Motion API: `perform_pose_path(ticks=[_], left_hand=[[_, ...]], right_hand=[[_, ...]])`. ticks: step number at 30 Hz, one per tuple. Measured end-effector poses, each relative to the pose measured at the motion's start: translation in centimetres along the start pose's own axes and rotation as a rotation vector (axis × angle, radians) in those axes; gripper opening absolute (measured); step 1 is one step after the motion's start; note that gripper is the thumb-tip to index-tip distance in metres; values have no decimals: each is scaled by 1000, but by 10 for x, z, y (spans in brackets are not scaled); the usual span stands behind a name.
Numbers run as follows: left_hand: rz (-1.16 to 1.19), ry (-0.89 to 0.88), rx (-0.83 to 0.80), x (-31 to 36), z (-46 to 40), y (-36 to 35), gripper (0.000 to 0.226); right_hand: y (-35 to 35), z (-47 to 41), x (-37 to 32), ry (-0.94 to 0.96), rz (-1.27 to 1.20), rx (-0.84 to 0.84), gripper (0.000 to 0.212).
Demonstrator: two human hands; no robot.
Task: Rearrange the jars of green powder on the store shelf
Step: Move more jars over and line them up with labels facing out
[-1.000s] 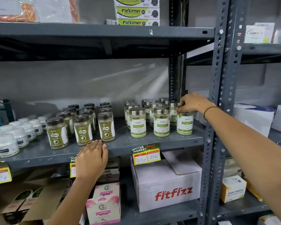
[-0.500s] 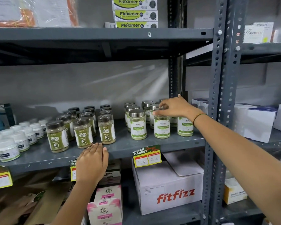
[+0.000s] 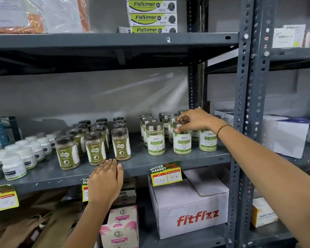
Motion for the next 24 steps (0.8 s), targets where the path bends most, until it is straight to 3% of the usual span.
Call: perform_pose_path(ticks=[4, 7, 10, 14, 19, 24], left_hand=[[8, -15, 9, 0, 0, -1, 46], [6, -19, 18, -2, -1, -1, 47], [3, -15, 19, -2, -1, -2, 47], [-2, -12, 8, -3, -1, -3, 45], [-10, -13, 2, -4, -2, -4, 45], [-6, -20, 6, -4, -2, -5, 45]], right_hand=[[2, 2, 0, -2, -7, -13, 64], [1, 1, -3, -4, 32, -9, 79], [6, -1, -16, 36, -35, 155, 89], [5, 5, -71, 218, -158, 355, 74], [-38, 4, -146, 373, -169, 192, 64], [-71, -6, -182, 365, -124, 48, 73]])
Point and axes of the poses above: each hand's wrist, its own z-axis away from the middle knuckle, its own y-axis out of the back of the hand, x = y × z, the point moved 5 cm from there along -z, towards the middle knuckle, and after that the axes turned 10 degrees about -y, right-handed, at the moved point
